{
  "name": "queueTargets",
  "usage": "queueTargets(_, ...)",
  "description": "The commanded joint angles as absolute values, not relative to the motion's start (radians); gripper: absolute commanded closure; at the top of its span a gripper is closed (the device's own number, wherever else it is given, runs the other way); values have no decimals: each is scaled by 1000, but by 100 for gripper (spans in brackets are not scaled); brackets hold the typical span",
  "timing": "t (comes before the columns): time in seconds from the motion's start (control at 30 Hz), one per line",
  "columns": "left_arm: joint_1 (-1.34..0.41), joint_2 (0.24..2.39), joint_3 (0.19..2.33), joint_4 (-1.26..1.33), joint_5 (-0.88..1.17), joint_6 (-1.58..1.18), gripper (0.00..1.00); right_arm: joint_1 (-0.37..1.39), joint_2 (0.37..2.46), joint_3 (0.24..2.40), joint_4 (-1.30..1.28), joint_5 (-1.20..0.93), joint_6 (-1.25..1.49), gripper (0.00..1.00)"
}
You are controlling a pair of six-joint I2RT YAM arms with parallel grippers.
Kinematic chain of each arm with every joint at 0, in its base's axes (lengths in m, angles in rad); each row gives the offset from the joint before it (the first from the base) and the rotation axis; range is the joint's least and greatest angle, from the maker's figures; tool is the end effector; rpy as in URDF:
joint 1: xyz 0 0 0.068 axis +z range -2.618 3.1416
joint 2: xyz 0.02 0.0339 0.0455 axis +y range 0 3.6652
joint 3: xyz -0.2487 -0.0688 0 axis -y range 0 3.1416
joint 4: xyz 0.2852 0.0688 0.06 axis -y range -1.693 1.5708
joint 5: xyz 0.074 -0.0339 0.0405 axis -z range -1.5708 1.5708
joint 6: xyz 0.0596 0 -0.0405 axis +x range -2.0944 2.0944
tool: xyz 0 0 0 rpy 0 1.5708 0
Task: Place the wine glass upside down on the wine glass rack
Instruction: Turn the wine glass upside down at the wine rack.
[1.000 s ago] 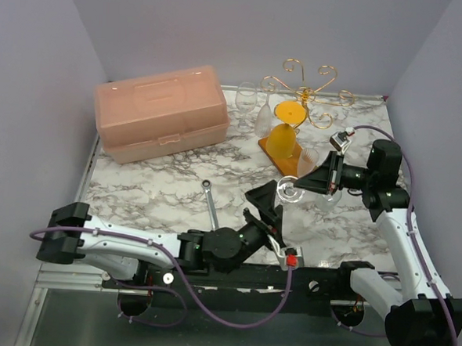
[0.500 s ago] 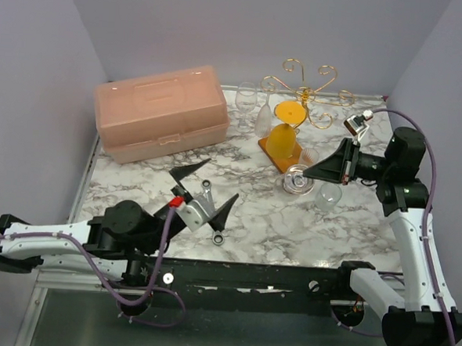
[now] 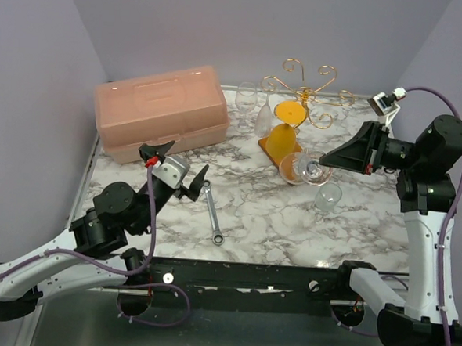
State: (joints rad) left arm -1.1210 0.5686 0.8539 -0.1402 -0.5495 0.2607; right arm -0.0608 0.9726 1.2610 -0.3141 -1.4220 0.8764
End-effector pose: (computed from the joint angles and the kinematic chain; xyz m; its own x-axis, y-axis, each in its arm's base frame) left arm 0.1110 -0.1582 0.4033 0.2008 0.0897 -0.9755 0.5087 0.8415 0.1821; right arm 0.2223 0.0455 0.4555 -0.7678 0.1609 -0.6202 -0.6060 0.1319 0.7844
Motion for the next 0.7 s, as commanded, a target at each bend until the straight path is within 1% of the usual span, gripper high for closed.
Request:
queueTargets(0.0, -1054, 596, 827, -169, -520, 261, 2, -91, 968, 1327, -212, -1491, 959, 100)
queueTargets(0.17, -957, 573, 778, -155, -460, 247, 1, -119, 967, 1330, -155, -1499, 995, 100)
queueTargets(0.37, -855, 564, 711, -134, -395, 230, 1, -150, 990, 1364, -144, -1483, 995, 100)
queueTargets(0.67, -817, 533, 674, -114, -370, 224, 1, -202, 1021, 1404, -146, -1452, 992, 100)
